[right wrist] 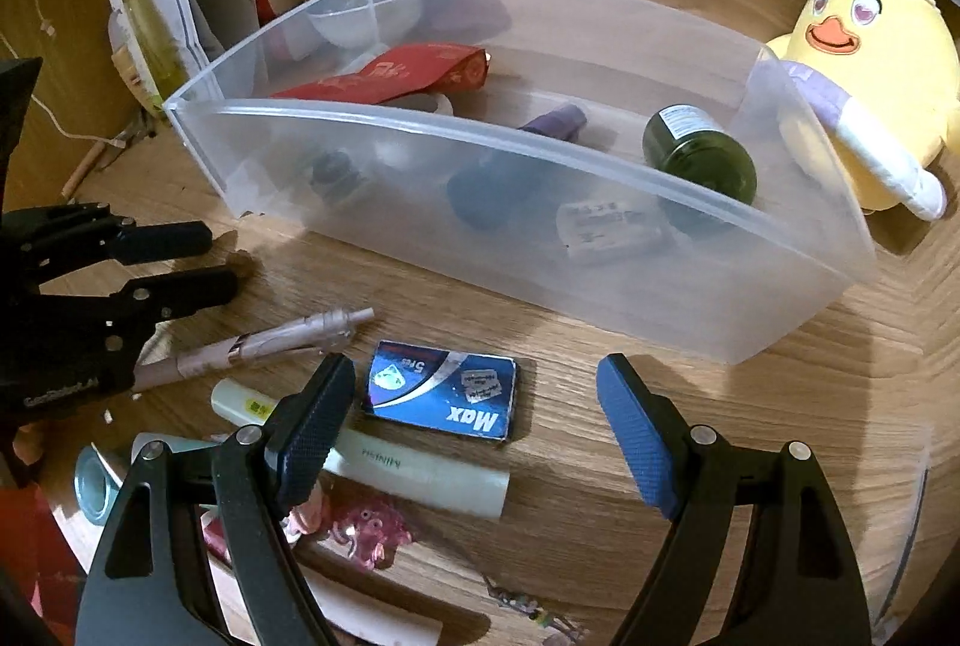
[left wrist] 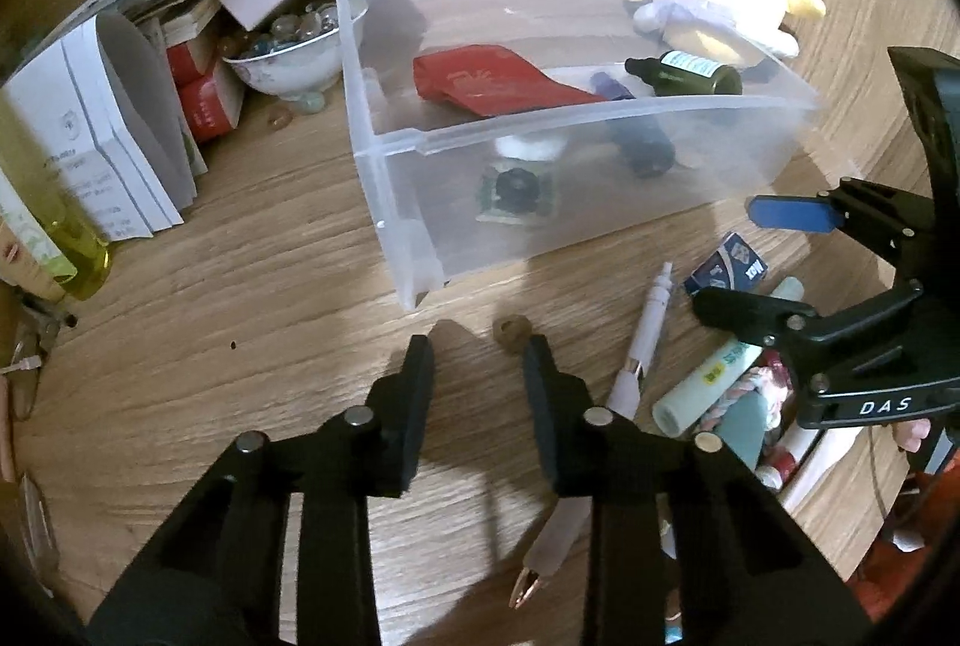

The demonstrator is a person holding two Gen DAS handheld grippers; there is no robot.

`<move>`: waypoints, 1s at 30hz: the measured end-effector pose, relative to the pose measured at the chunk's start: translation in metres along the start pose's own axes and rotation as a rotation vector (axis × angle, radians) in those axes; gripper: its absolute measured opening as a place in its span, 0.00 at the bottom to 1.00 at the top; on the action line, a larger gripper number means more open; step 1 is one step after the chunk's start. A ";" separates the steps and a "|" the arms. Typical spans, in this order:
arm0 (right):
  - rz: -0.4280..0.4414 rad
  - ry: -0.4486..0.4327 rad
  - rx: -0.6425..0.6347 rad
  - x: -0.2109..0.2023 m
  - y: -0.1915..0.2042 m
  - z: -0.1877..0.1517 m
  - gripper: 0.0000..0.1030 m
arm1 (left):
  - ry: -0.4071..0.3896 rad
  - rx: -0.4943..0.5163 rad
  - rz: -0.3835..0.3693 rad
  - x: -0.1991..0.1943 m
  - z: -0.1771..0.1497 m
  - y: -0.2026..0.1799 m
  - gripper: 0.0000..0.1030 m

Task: Organize objects
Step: 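Grasp the blue Max box with the right tool while the left tool grasps a small brown bead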

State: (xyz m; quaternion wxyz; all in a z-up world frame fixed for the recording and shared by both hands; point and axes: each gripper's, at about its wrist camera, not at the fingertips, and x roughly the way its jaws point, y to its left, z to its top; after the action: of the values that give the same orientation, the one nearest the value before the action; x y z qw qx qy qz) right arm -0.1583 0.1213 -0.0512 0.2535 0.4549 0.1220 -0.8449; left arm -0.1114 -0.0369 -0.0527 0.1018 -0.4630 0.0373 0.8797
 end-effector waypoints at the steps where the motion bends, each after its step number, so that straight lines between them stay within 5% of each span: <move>1: -0.006 -0.002 -0.003 0.001 0.001 0.000 0.78 | -0.004 0.000 0.001 0.000 0.000 0.000 0.27; 5: -0.024 -0.013 -0.013 0.000 0.002 -0.001 0.77 | -0.008 -0.003 -0.004 0.000 0.002 0.000 0.25; 15: -0.025 -0.038 -0.029 -0.007 0.003 -0.006 0.45 | -0.009 -0.008 -0.026 0.004 0.007 -0.005 0.24; 17: -0.027 -0.041 -0.025 -0.007 0.002 -0.006 0.45 | -0.016 -0.002 -0.018 0.005 0.007 -0.007 0.14; 30: -0.029 -0.091 -0.001 -0.021 0.000 -0.005 0.45 | -0.058 -0.021 0.006 -0.007 0.011 -0.003 0.13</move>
State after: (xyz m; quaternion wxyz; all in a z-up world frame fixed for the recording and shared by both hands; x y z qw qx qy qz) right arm -0.1453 0.1302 -0.0366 0.2468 0.4143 0.1173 -0.8681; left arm -0.1159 -0.0328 -0.0404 0.0952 -0.4382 0.0264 0.8934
